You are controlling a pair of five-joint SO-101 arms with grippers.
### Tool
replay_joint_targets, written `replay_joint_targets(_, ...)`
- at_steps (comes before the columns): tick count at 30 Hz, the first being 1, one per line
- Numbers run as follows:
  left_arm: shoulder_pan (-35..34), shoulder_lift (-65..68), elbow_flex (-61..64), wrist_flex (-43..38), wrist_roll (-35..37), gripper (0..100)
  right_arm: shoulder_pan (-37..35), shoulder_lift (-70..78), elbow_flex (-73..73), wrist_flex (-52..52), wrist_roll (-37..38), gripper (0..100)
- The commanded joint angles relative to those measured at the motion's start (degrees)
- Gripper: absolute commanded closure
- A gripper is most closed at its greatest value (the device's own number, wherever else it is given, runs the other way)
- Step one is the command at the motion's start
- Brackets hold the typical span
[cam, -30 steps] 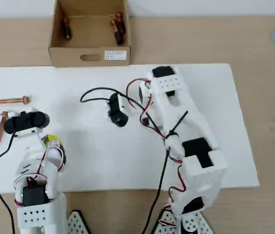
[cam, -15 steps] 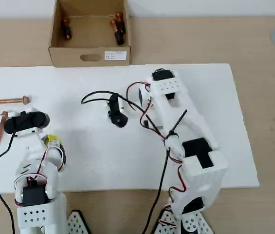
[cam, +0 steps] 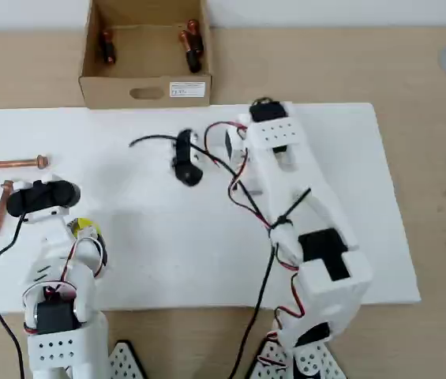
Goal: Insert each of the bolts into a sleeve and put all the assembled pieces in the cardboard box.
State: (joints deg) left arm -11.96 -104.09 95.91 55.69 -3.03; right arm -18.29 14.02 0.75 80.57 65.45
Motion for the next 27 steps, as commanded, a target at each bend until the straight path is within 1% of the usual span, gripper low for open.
replay_joint_targets(1, -0.18, -0.31, -0.18, -0.09, -0.18, 100, -0.22, -4.88, -5.67, 1.93, -4.84, 98.8)
replay_joint_targets(7, -0.35, -0.31, -0.18, -0.09, -0.09, 100, -0.22, -8.31, -12.88, 8.35, -15.65, 98.8)
replay_joint_targets(15, -0.44, -0.22, -0.35, 0.00, -0.18, 99, 1.01, -15.25, -18.42, 19.25, -37.45, 98.8)
replay_joint_targets(16, -0.44, -0.22, -0.53, 0.18, -0.53, 99, 1.63, -16.57, -18.24, 19.96, -40.35, 98.8)
replay_joint_targets(20, -0.44, -0.22, -3.16, 3.60, -6.07, 99, 4.44, -21.76, -18.07, 21.63, -50.20, 98.8)
replay_joint_targets(23, -0.44, -0.13, -7.74, 6.07, -7.03, 99, 7.16, -25.63, -15.69, 21.63, -53.10, 98.8)
replay_joint_targets(27, -0.44, 0.31, -14.86, 6.42, -7.21, 99, 10.95, -32.13, -8.04, 21.54, -53.19, 98.8)
